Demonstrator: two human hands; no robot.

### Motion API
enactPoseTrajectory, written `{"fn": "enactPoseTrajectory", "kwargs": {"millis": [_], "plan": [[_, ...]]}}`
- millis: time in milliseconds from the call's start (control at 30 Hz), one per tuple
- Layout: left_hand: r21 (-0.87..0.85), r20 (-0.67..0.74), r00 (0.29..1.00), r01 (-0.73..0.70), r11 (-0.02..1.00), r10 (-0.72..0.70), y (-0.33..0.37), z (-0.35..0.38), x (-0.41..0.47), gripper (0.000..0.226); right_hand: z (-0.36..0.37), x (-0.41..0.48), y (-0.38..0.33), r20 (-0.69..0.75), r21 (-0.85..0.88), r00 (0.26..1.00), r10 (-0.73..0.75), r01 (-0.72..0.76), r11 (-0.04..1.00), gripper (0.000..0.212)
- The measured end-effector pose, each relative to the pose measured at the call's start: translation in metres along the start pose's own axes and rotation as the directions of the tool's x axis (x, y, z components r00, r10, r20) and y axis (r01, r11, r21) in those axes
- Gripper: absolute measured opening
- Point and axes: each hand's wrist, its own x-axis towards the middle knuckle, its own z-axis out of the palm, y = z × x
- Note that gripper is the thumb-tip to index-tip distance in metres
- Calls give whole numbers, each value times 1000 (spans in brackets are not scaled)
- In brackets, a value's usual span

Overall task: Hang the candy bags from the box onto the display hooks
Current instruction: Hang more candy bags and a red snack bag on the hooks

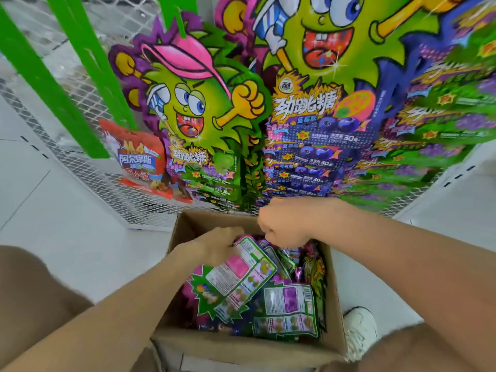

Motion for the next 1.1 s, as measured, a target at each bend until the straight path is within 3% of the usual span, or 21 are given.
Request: {"fn": "enactPoseTrajectory", "kwargs": {"millis": [100, 133, 233, 300, 367, 433, 467, 533, 567, 600, 667, 733, 800, 833, 900, 1000, 1100], "plan": [[-180, -79, 992, -113, 977, 100, 18, -29, -26, 43, -7, -6, -9, -47, -30, 998, -29, 28, 999, 17], [-212, -111, 989, -116, 970, 94, 22, -37, -37, 36, -8, -9, -13, -22, -42, 999, -45, 44, 998, 33], [-251, -208, 977, -20, 968, -33, 28, -56, -68, 14, -12, -23, -27, 45, -30, 997, -67, 69, 997, 107], [-377, -184, 959, 132, 917, -214, 25, -66, -89, 18, -13, -38, -38, 96, 44, 991, -92, 88, 995, 135], [-513, -91, 935, 252, 821, -343, 20, -77, -111, 13, -12, -54, -45, 160, 137, 977, -139, 118, 984, 148], [-576, -66, 920, 282, 768, -387, 18, -86, -126, 11, -12, -64, -48, 133, 175, 975, -177, 153, 973, 137], [-626, -68, 914, 274, 730, -400, 21, -90, -133, 15, -13, -66, -49, 55, 180, 983, -176, 164, 970, 116], [-780, -11, 903, 261, 568, -430, 29, -96, -143, 20, -16, -67, -46, -193, 200, 973, -125, 163, 966, 47], [-785, 22, 901, 283, 551, -432, 31, -99, -147, 22, -16, -66, -41, -317, 229, 945, -82, 161, 960, 25], [-758, 55, 898, 322, 567, -437, 32, -101, -149, 22, -18, -65, -36, -391, 278, 920, -38, 157, 948, 18], [-716, 40, 897, 333, 614, -441, 38, -109, -157, 32, -21, -67, -27, -413, 356, 910, 21, 140, 924, 21], [-811, 21, 918, 247, 530, -396, 46, -117, -159, 51, -22, -72, -20, -409, 413, 912, 37, 149, 898, 19], [-901, -19, 954, 115, 419, -301, 54, -123, -159, 59, -23, -76, -17, -390, 466, 918, 76, 125, 876, 32], [-919, -51, 960, 63, 390, -275, 59, -125, -160, 58, -24, -77, -15, -372, 482, 922, 108, 93, 871, 37], [-903, -119, 961, 0, 429, -251, 65, -128, -163, 57, -25, -78, -12, -342, 531, 927, 153, 57, 845, 38], [-832, -253, 948, -111, 544, -193, 70, -130, -170, 34, -27, -76, -8, -397, 668, 915, 79, 228, 708, 36], [-827, -340, 912, -175, 534, -229, 79, -132, -173, 24, -30, -75, -4, -470, 717, 876, 109, 307, 626, 15]]}}
